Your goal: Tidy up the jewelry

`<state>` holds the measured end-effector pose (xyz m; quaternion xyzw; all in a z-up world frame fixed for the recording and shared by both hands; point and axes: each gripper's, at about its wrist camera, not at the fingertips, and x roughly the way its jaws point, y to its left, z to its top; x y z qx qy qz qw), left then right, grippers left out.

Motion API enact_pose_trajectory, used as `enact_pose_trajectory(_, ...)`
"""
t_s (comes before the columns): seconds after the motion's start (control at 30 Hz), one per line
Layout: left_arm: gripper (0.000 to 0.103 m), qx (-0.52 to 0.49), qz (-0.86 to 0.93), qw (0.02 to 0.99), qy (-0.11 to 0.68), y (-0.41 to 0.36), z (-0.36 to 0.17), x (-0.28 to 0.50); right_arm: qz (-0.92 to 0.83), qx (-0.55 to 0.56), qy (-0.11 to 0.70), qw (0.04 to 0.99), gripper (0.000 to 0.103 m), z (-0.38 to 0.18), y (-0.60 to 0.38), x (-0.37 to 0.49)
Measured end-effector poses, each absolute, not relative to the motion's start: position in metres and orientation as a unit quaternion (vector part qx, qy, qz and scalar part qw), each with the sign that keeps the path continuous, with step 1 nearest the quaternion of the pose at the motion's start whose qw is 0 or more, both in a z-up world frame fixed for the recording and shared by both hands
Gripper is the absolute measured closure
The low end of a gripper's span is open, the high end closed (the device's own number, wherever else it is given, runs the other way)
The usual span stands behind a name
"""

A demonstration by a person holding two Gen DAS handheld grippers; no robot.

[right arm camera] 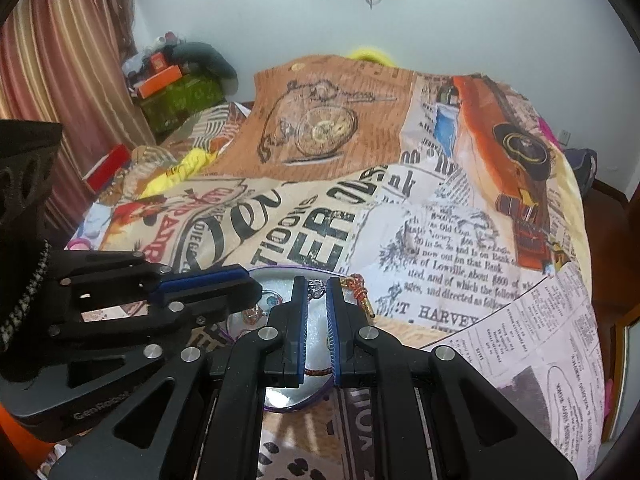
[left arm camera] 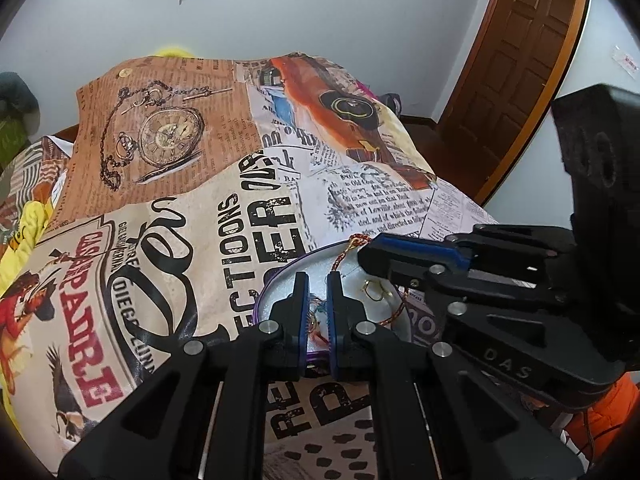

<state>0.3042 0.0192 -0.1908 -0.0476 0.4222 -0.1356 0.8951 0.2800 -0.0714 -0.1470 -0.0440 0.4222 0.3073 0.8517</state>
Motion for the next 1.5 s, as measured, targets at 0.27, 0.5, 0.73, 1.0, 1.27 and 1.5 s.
enact_pose_trajectory(0.27,0.098,-0.051,-0.128,0.895,0.425,0.025,-0.19,0.303,0.308,-0.051,0.441,0.841,0.095,-0.158,-0.067,0.283)
enact_pose_trajectory(0.5,0.097,-0.054,-0.114,0.897,0.423,0.031,-0.184,0.297,0.307,-0.06,0.45,0.837,0.093,-0.154,-0.066,0.278)
enact_pose_trajectory(0.73,0.094,-0.05,-0.105,0.906,0.407,0.033,-0.163,0.28,0.297,-0.069,0.422,0.854,0.065,-0.131,-0.071,0.26)
enact_pose_trajectory(1.0,0.087,-0.044,-0.098,0.926,0.361,0.031,-0.113,0.243,0.279,-0.084,0.369,0.883,0.065,-0.086,-0.081,0.227)
enact_pose_trajectory(1.27,0.076,-0.021,-0.08,0.959,0.273,0.023,-0.047,0.181,0.257,-0.068,0.275,0.924,0.065,-0.015,-0.107,0.172)
enact_pose_trajectory(1.5,0.053,-0.006,-0.057,0.987,0.151,0.016,0.012,0.104,0.245,-0.027,0.151,0.957,0.065,0.05,-0.134,0.099)
